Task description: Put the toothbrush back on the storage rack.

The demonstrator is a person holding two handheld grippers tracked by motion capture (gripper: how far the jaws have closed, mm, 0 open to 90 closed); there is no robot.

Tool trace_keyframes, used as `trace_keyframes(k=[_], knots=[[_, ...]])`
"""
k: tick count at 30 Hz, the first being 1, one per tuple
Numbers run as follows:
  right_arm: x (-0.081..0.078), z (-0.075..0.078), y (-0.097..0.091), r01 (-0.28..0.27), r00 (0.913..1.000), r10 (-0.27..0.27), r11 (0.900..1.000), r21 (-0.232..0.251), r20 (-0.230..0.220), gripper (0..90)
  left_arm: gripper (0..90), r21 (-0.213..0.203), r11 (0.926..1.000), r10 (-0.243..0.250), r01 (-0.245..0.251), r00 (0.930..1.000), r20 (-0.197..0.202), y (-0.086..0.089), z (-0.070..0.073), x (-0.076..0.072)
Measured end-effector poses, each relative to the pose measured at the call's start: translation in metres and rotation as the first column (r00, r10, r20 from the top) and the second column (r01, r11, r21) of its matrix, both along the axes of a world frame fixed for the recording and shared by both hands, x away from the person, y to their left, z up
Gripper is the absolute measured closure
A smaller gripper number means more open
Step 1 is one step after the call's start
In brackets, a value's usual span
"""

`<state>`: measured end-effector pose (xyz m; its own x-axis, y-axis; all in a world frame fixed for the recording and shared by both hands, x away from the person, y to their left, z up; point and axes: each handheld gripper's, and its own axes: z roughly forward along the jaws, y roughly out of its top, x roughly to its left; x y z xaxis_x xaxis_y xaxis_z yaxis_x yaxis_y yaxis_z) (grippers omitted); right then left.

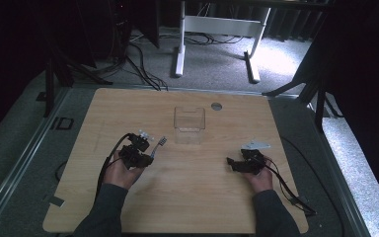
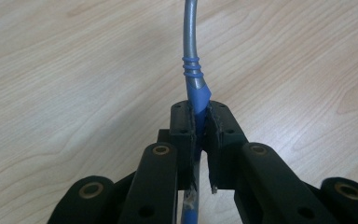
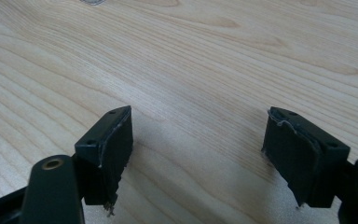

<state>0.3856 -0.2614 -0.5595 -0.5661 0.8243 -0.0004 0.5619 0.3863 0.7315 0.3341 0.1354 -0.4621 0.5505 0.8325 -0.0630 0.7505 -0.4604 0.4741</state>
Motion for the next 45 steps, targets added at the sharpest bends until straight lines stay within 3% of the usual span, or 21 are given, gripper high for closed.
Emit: trace_keyframes(k=[22, 45], knots=[[0.000, 0.000, 0.000, 0.000, 1.0000, 0.000, 1.0000, 0.000, 0.000, 23.6, 81.9, -0.055, 0.9983, 0.025, -0.020, 0.9965, 0.080, -0.002, 0.007, 0.000], [0.000, 0.000, 0.000, 0.000, 1.0000, 0.000, 1.0000, 0.000, 0.000, 23.6, 81.8, -0.100, 0.9939, 0.062, -0.046, 0.9851, 0.160, -0.001, 0.012, -0.003]])
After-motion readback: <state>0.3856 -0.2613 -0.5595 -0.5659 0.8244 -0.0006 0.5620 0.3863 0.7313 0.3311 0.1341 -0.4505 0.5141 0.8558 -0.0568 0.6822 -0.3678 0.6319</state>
